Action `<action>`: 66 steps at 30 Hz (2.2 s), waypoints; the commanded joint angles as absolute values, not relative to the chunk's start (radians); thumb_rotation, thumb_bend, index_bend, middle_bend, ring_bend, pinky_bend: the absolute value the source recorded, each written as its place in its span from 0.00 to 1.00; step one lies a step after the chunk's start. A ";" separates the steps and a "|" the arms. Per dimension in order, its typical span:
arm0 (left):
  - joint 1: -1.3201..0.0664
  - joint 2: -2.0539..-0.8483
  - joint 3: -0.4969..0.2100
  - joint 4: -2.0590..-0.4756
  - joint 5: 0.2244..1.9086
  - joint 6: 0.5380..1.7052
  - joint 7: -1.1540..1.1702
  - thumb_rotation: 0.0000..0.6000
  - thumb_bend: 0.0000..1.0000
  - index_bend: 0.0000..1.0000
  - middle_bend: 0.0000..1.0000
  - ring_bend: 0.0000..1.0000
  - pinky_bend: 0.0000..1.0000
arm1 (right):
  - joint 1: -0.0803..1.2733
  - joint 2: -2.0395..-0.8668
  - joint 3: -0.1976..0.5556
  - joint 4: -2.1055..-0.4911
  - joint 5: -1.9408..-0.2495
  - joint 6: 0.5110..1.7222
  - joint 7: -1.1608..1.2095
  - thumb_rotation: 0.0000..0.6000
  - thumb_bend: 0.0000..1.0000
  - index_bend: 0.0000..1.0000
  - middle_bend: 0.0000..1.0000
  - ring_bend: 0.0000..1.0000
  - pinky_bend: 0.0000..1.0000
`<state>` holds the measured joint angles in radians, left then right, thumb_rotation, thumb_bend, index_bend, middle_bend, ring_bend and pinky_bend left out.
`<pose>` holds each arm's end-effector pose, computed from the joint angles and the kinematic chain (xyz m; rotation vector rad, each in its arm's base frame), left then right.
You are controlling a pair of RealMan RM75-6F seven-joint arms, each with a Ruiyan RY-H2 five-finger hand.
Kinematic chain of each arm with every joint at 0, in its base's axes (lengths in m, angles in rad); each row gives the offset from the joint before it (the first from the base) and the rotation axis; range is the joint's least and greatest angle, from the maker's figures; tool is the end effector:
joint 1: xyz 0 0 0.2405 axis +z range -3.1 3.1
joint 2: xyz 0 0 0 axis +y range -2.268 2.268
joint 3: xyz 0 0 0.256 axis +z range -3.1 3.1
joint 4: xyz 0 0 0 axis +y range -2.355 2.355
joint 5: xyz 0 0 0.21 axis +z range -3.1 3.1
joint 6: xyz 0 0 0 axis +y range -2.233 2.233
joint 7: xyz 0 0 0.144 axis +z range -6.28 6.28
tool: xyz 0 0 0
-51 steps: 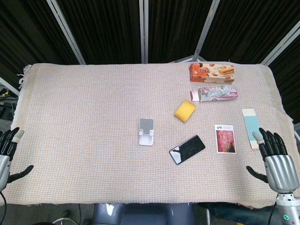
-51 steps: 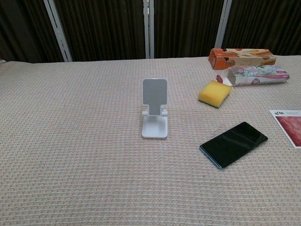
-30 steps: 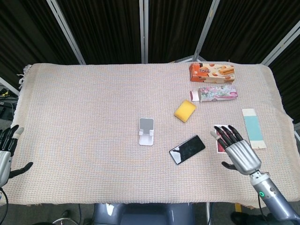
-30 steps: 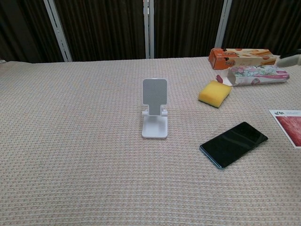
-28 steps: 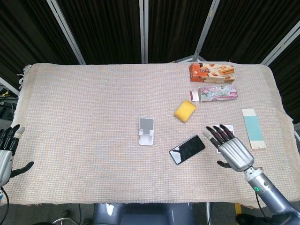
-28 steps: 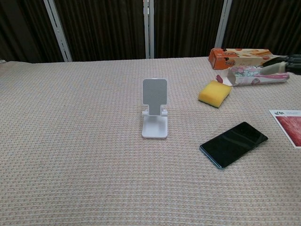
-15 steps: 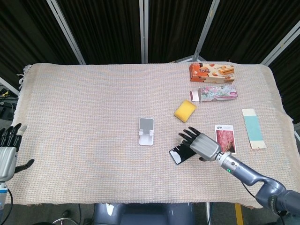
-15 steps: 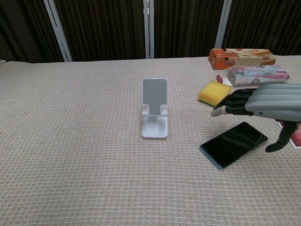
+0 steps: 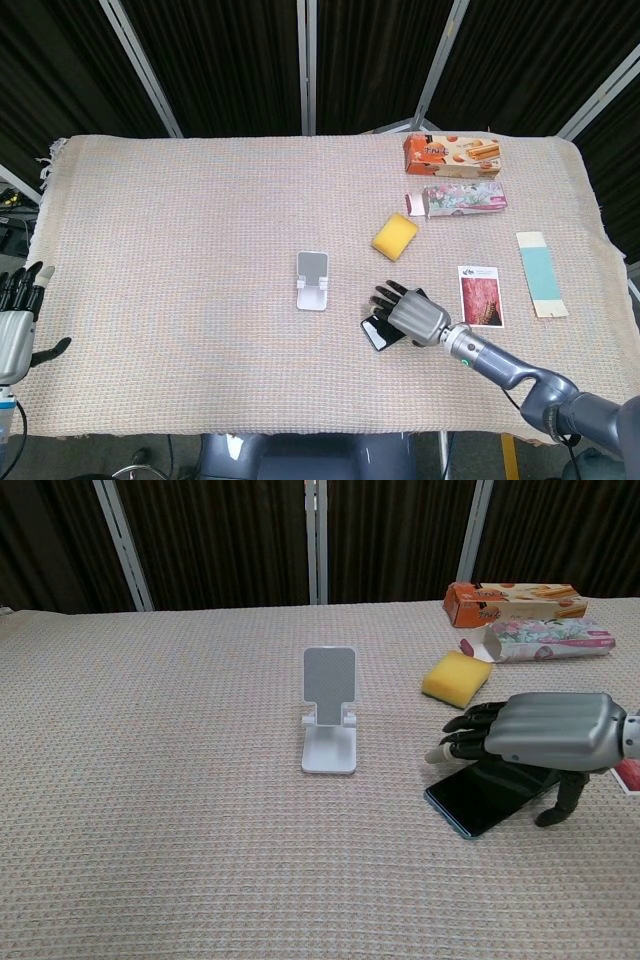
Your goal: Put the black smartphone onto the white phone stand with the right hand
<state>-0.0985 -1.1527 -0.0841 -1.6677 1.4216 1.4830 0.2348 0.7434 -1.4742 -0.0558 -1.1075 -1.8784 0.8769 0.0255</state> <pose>-0.3020 0.1908 0.1515 -1.3647 -0.8054 -0.7856 -0.2246 -0.3280 -0.0140 2.4268 -0.3671 0.6464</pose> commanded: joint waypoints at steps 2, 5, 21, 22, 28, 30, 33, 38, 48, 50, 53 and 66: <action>-0.099 -1.153 -0.084 -1.667 1.420 1.482 0.236 1.00 0.00 0.00 0.00 0.00 0.00 | 0.747 -1.488 -0.063 -1.091 -1.869 0.876 0.021 1.00 0.00 0.17 0.21 0.13 0.16; -0.100 -1.155 -0.084 -1.667 1.417 1.481 0.239 1.00 0.00 0.00 0.00 0.00 0.00 | 0.748 -1.509 -0.072 -1.057 -1.870 0.906 0.028 1.00 0.04 0.26 0.33 0.23 0.21; -0.103 -1.151 -0.082 -1.674 1.417 1.480 0.230 1.00 0.00 0.00 0.00 0.00 0.00 | 0.732 -1.469 -0.093 -1.024 -1.935 1.159 0.020 1.00 0.16 0.40 0.45 0.33 0.28; -0.103 -1.149 -0.082 -1.675 1.418 1.481 0.227 1.00 0.00 0.00 0.00 0.00 0.00 | 0.732 -1.459 -0.090 -1.032 -1.940 1.175 0.003 1.00 0.16 0.40 0.45 0.33 0.28; -0.106 -1.141 -0.083 -1.679 1.415 1.474 0.208 1.00 0.00 0.00 0.00 0.00 0.00 | 0.751 -1.399 -0.046 -1.096 -1.988 1.272 -0.196 1.00 0.16 0.40 0.45 0.34 0.28; -0.107 -1.138 -0.085 -1.680 1.414 1.473 0.202 1.00 0.00 0.00 0.00 0.00 0.00 | 0.760 -1.390 -0.032 -1.108 -1.999 1.285 -0.244 1.00 0.17 0.41 0.45 0.34 0.28; -0.107 -1.133 -0.088 -1.681 1.409 1.472 0.189 1.00 0.00 0.00 0.00 0.00 0.00 | 0.790 -1.372 0.011 -1.138 -2.026 1.305 -0.367 1.00 0.17 0.41 0.45 0.34 0.28; -0.109 -1.127 -0.091 -1.680 1.399 1.464 0.175 1.00 0.00 0.00 0.00 0.00 0.00 | 0.856 -1.366 0.075 -1.180 -2.057 1.272 -0.549 1.00 0.17 0.42 0.45 0.34 0.28; -0.118 -1.123 -0.102 -1.667 1.363 1.441 0.156 1.00 0.00 0.00 0.00 0.00 0.00 | 0.982 -1.438 0.169 -1.176 -2.117 1.126 -0.981 1.00 0.19 0.42 0.44 0.34 0.24; -0.119 -1.122 -0.104 -1.665 1.356 1.437 0.152 1.00 0.00 0.00 0.00 0.00 0.00 | 0.998 -1.449 0.177 -1.177 -2.114 1.102 -1.016 1.00 0.20 0.42 0.44 0.34 0.24; -0.120 -1.119 -0.108 -1.662 1.347 1.433 0.143 1.00 0.00 0.00 0.00 0.00 0.00 | 1.020 -1.464 0.183 -1.182 -2.110 1.064 -1.058 1.00 0.20 0.42 0.44 0.34 0.24; -0.124 -1.112 -0.116 -1.655 1.317 1.415 0.123 1.00 0.00 0.00 0.00 0.00 0.00 | 1.058 -1.574 0.182 -1.134 -2.059 0.895 -1.228 1.00 0.21 0.41 0.44 0.29 0.20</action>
<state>-0.1232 -1.1116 -0.1152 -1.6556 1.3186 1.4171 0.1237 1.0558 -1.5578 0.1844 -1.1478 -2.0725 0.9164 -1.2104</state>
